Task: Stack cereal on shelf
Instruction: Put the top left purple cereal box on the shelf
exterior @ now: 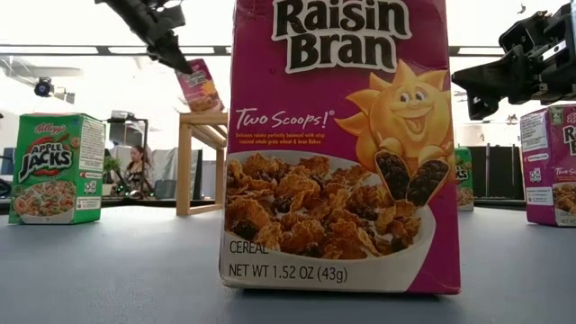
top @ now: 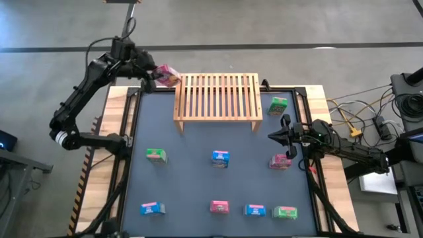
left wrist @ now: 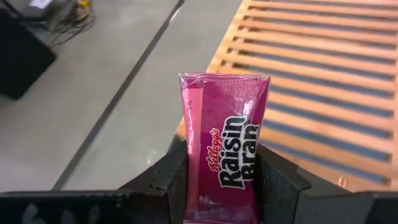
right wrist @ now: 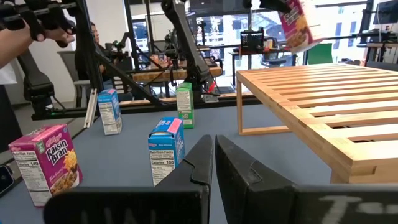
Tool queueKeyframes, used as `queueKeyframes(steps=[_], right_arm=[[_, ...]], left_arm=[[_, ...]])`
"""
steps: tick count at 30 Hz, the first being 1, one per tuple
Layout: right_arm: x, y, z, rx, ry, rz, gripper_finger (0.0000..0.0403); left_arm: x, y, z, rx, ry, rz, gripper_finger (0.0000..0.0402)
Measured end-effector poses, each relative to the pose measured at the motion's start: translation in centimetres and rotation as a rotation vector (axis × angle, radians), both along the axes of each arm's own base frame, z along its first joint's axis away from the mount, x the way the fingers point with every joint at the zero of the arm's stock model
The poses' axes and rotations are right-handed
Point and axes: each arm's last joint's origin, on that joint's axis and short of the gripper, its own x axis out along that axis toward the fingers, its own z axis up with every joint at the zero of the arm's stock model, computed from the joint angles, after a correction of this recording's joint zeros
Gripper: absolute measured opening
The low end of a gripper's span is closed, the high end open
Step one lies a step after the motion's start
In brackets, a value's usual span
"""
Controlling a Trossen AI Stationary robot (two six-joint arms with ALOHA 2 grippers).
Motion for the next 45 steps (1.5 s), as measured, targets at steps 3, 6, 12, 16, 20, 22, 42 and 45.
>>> queueKeyframes(steps=[3, 6, 12, 16, 20, 22, 42, 45], right_arm=[[0.0, 0.0, 0.0, 0.001, 0.0, 0.0, 0.0009], [0.0, 0.0, 0.0, 0.0, 0.0, 0.0, 0.0009], [0.0, 0.0, 0.0, 0.001, 0.0, 0.0, 0.0009], [0.0, 0.0, 0.0, 0.001, 0.0, 0.0, 0.0009], [0.0, 0.0, 0.0, 0.0, 0.0, 0.0, 0.0009], [0.0, 0.0, 0.0, 0.001, 0.0, 0.0, 0.0009], [0.0, 0.0, 0.0, 0.001, 0.0, 0.0, 0.0009], [0.0, 0.0, 0.0, 0.001, 0.0, 0.0, 0.0009]], left_arm=[[1.2, 1.1, 0.7, -0.011, -0.002, -0.025, 0.013], [2.4, 2.1, 1.6, -0.021, 0.009, -0.045, 0.013], [4.7, 4.3, 2.9, -0.06, 0.064, -0.093, 0.013], [5.9, 5.8, 3.0, -0.137, 0.126, -0.108, 0.013], [7.0, 7.1, 2.8, -0.203, 0.172, -0.116, 0.013], [7.7, 7.7, 2.8, -0.216, 0.186, -0.128, 0.013], [10.9, 7.7, 2.1, -0.179, 0.327, -0.195, 0.013], [11.3, 7.4, 2.1, -0.179, 0.331, -0.209, 0.013]])
